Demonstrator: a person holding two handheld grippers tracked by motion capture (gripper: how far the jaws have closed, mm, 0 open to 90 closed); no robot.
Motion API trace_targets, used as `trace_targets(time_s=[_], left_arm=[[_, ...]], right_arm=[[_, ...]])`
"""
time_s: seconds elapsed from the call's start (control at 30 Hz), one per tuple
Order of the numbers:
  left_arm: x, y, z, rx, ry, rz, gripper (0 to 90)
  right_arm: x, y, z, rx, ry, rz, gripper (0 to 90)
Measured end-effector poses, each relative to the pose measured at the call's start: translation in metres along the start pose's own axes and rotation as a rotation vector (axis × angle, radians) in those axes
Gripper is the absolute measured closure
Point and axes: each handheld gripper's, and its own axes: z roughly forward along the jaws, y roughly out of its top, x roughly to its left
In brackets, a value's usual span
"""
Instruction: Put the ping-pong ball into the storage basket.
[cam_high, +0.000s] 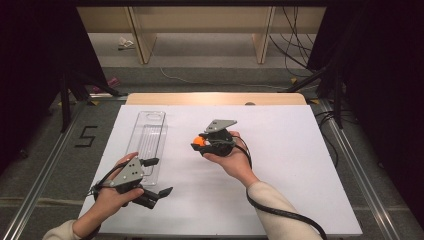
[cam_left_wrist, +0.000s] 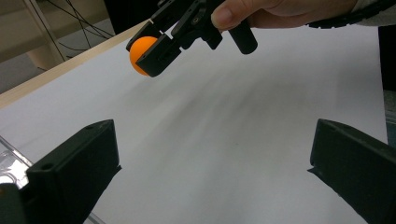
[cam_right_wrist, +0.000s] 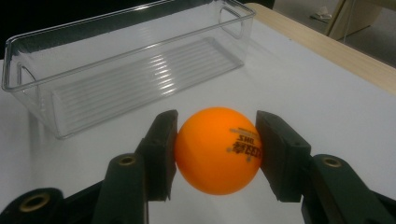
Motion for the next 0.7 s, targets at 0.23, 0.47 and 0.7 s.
trace_targets(time_s=[0.23, 0.47, 0.7], left_arm=[[0.0, -0.0001, 0.0, 0.0, 0.0, 0.0, 0.8], [0.0, -0.0002, 0.0, 0.002, 0.0, 0.001, 0.8], [0.0001, -0.0002, 0.0, 0.002, 0.0, 0.001, 0.8]], right_arm=[[0.0022, 0.0036, 0.0012, -0.007, 0.005, -0.002, 51.5], [0.0034, 0.0054, 0.0022, -0.011, 0.01, -0.002, 51.5], [0.0039, 0.0072, 0.0031, -0.015, 0.011, -0.002, 51.5]])
